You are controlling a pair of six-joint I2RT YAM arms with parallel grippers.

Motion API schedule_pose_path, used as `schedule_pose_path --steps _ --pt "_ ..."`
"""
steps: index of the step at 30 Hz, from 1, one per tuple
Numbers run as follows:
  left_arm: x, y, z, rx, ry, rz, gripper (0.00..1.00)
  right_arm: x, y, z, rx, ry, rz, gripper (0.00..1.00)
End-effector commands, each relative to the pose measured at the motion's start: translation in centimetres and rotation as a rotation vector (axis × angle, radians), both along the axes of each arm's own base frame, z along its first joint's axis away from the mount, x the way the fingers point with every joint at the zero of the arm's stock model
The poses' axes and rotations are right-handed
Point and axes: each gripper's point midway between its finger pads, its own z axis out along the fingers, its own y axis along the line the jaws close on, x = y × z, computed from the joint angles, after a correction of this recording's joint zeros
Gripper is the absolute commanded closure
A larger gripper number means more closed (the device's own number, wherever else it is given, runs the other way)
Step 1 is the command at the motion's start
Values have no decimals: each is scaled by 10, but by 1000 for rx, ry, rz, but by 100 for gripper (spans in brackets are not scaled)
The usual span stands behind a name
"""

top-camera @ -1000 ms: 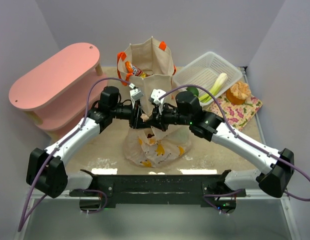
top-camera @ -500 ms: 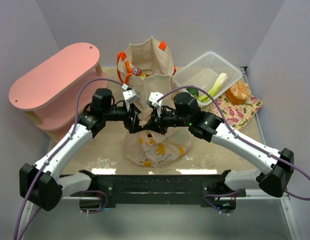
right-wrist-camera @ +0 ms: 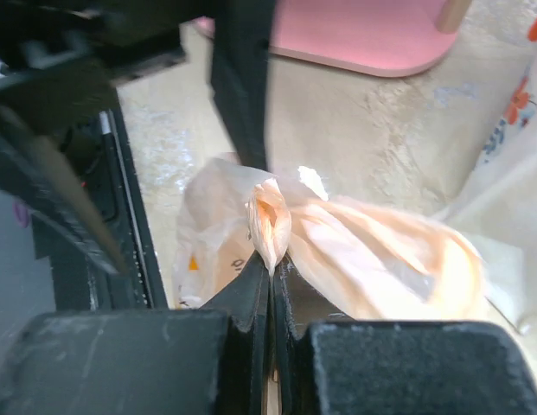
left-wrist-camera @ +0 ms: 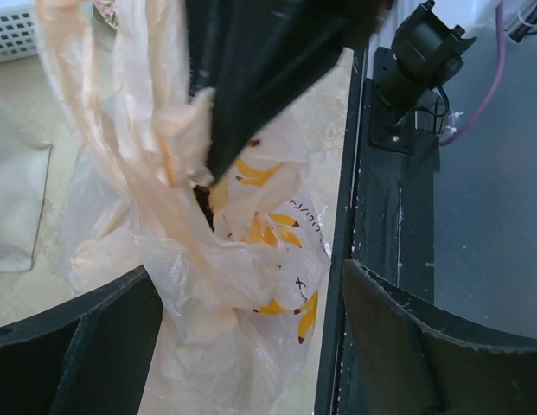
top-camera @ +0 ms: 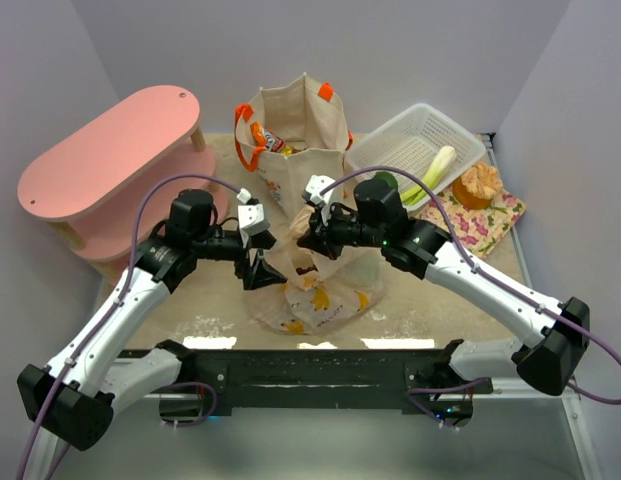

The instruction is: Place the mixed food into the grocery bags and tie them

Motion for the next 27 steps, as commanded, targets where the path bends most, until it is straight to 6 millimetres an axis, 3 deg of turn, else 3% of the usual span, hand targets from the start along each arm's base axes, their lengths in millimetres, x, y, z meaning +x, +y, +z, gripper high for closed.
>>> schedule_pose_path --steps 1,3,7,12,18,27 --pt "-15 1 35 -49 -117 -71 16 11 1 25 42 -83 -21 100" --pt "-1 -4 45 -66 -142 -36 21 9 3 24 42 -79 -5 100" --pt "22 -14 43 -74 -69 8 34 7 5 19 41 -76 12 100" --pt "42 -15 49 -83 -102 82 33 3 7 22 58 -77 36 100" --pt "45 -18 59 -123 -113 84 34 -2 8 19 42 -71 75 100" --pt "44 -24 57 -141 -92 33 49 -2 9 13 24 -66 88 100"
